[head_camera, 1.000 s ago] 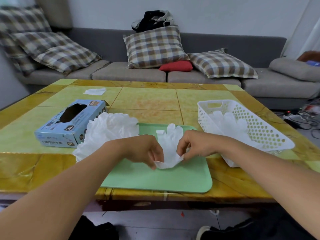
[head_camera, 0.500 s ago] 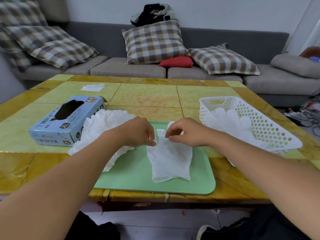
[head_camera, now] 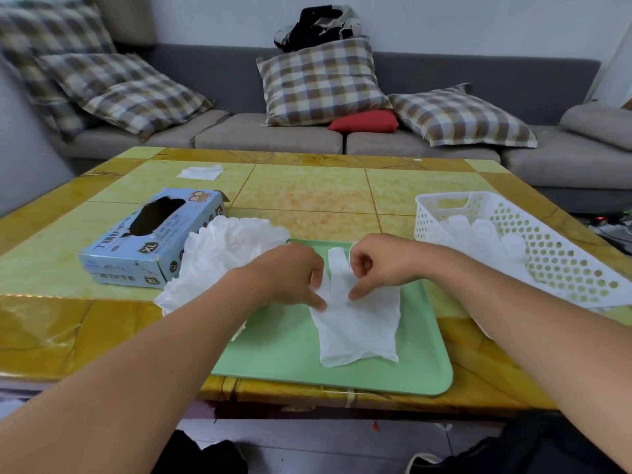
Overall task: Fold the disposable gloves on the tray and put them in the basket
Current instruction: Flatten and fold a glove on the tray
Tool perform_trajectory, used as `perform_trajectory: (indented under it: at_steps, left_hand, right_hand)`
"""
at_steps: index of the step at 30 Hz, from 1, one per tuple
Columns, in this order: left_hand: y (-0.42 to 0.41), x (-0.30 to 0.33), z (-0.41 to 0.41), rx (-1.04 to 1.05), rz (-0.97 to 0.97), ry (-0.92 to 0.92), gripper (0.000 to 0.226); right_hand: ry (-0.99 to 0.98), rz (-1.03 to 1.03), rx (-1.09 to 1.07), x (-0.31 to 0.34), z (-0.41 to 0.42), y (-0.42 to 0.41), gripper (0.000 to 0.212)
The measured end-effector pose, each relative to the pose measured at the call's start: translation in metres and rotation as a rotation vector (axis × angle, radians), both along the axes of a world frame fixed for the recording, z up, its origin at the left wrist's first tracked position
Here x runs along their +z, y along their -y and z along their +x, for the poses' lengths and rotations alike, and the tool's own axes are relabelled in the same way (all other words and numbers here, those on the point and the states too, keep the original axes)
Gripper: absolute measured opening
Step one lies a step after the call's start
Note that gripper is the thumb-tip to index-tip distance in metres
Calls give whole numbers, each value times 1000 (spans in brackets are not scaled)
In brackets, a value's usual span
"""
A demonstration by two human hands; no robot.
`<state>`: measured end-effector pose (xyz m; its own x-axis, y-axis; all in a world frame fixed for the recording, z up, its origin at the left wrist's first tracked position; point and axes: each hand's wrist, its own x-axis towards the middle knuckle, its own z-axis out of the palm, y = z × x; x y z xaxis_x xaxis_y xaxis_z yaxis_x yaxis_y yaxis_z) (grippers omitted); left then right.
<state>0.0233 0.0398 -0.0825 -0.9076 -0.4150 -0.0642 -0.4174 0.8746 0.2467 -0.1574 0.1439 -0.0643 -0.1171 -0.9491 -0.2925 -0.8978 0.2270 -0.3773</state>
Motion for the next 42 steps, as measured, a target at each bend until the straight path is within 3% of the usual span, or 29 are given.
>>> perform_trajectory:
  at_steps: [3, 5, 7, 10, 13, 18, 21, 24, 25, 27, 30, 32, 36, 39, 42]
  left_hand:
    - [-9, 9, -1, -64, 154, -52, 31]
    - [-23, 15, 0, -146, 251, 77, 34]
    - [-37, 12, 1, -219, 253, 249, 33]
    - [-45, 2, -2, -281, 228, 310, 21]
    - [-45, 6, -3, -279, 210, 338, 11]
    - [-47, 24, 7, -285, 347, 422, 20]
    - [-19, 58, 31, -89, 450, 106, 22]
    - [26, 70, 66, 280, 302, -391, 18]
    - [39, 65, 80, 380, 204, -471, 15]
    - [56, 45, 98, 450, 60, -437, 8]
    - [62, 29, 117, 406, 113, -300, 18]
    - [58, 28, 126, 374, 154, -266, 29]
    - [53, 29, 143, 308, 233, -179, 57]
    - [56, 31, 154, 291, 297, -94, 88]
    - [62, 28, 157, 285, 303, -18, 98]
  right_hand:
    - [82, 391, 150, 19, 17, -25, 27]
    - [72, 542, 190, 18, 30, -37, 25]
    - [-11, 505, 205, 7, 40, -43, 24]
    - [-104, 365, 194, -3, 40, -44, 16]
    - [-40, 387, 198, 4, 34, -49, 14]
    - [175, 524, 175, 16, 32, -55, 20]
    - [172, 263, 128, 25, 33, -40, 30]
    - [266, -214, 73, 22, 53, -13, 16]
    - [298, -325, 84, 19, 67, -2, 18]
    - [297, -395, 139, 8, 96, 17, 31]
    - [150, -315, 272, -8, 133, 41, 48]
    - [60, -305, 332, -17, 145, 51, 38]
    - [141, -372, 300, -20, 140, 52, 10]
    - [176, -281, 316, -20, 127, 47, 6]
    - [231, -203, 343, -22, 121, 38, 11]
